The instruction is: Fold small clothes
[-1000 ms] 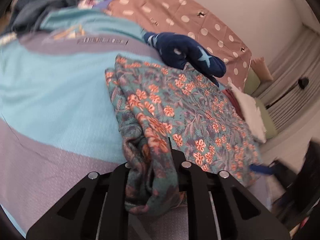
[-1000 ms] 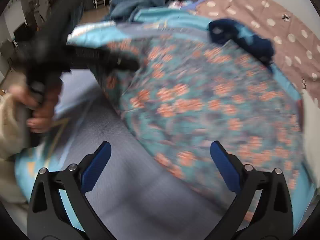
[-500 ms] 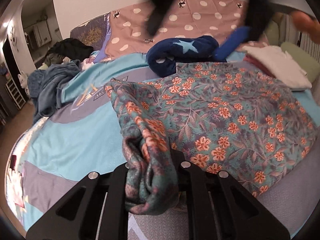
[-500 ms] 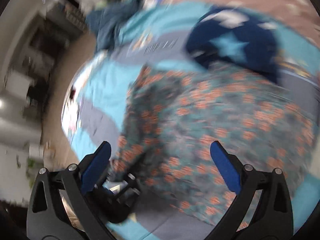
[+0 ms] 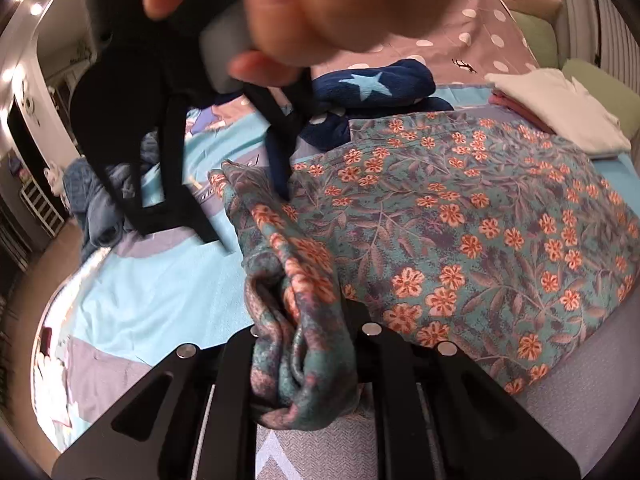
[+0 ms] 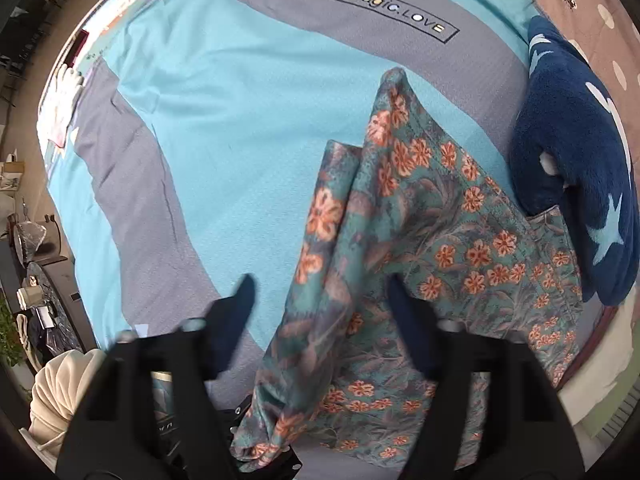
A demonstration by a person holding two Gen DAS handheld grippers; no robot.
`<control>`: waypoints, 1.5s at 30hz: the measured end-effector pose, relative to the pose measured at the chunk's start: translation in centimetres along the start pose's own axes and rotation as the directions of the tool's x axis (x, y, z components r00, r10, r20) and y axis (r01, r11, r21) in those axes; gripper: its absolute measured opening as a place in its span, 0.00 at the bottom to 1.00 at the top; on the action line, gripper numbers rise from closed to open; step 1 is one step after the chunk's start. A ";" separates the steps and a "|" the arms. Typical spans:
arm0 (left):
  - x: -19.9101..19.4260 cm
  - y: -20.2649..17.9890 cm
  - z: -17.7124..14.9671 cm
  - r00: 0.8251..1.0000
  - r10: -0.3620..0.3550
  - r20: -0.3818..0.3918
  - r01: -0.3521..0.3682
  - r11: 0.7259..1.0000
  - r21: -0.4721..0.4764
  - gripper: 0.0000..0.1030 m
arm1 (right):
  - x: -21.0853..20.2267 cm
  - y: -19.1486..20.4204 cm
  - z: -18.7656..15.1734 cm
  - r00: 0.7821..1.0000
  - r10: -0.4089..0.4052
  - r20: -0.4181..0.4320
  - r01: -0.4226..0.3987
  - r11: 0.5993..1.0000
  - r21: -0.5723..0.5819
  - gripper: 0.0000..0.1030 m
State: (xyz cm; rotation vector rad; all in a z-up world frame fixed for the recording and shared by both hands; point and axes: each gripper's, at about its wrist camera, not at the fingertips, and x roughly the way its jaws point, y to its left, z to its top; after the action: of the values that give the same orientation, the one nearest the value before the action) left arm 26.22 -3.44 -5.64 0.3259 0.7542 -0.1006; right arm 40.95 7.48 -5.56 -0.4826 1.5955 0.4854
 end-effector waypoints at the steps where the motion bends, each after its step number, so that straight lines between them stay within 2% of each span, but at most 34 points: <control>1: 0.1 -0.3 0.1 1.000 0.002 0.002 -0.002 1.000 0.006 0.13 | 0.0 0.0 0.1 1.000 -0.010 -0.001 0.010 1.000 0.002 0.24; 2: 0.0 -0.4 0.1 1.000 0.005 0.004 -0.005 1.000 0.011 0.13 | -0.2 0.0 0.0 1.000 -0.010 0.009 0.010 1.000 0.004 0.21; 3: -0.1 -0.4 0.1 1.000 0.005 0.007 -0.005 1.000 0.011 0.13 | -0.6 -0.2 -0.1 1.000 -0.005 0.023 0.005 1.000 0.009 0.13; 4: -0.3 -0.4 0.1 1.000 0.006 0.009 -0.006 1.000 0.010 0.13 | -1.1 -0.5 -0.2 0.999 0.005 0.043 -0.006 1.000 0.018 0.11; 8: -1.7 -0.3 0.7 0.999 0.006 0.038 -0.006 1.000 0.002 0.13 | -3.5 -2.1 -2.0 0.993 0.034 0.109 -0.039 0.998 0.040 0.09; 14: -5.3 -0.4 3.2 0.990 -0.094 0.103 0.095 0.995 -0.007 0.13 | -8.1 -4.2 -5.9 0.973 0.037 0.226 -0.052 0.997 0.062 0.09; 18: -7.6 -0.9 5.0 0.972 -0.173 0.159 0.175 0.985 -0.002 0.13 | -11.6 -7.0 -9.5 0.955 0.042 0.294 -0.075 0.992 0.101 0.09; 26: -10.9 -6.1 6.7 0.948 -0.220 0.230 0.202 0.974 0.100 0.13 | -15.1 -12.0 -17.3 0.924 0.043 0.381 -0.114 0.979 0.167 0.09; 33: -11.3 -11.6 7.5 0.933 -0.286 0.218 0.249 0.951 0.182 0.13 | -13.8 -17.5 -23.6 0.902 0.053 0.428 -0.176 0.951 0.253 0.09; 38: -10.1 -15.3 7.2 0.932 -0.311 0.185 0.261 0.932 0.252 0.13 | -10.7 -21.8 -27.3 0.888 0.093 0.451 -0.255 0.915 0.313 0.09; 42: -7.9 -18.3 7.2 0.932 -0.344 0.111 0.303 0.911 0.280 0.13 | -6.9 -25.2 -28.8 0.883 0.137 0.450 -0.316 0.881 0.353 0.09; 45: -5.9 -20.1 7.2 0.922 -0.385 0.036 0.362 0.893 0.267 0.13 | -3.6 -27.4 -29.6 0.874 0.175 0.452 -0.364 0.853 0.374 0.09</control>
State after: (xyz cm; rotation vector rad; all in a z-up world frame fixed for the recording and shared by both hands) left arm 22.51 -24.90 -1.75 0.4160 0.7093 -0.5793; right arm 32.79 -31.85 -0.51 0.2030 1.3146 0.3806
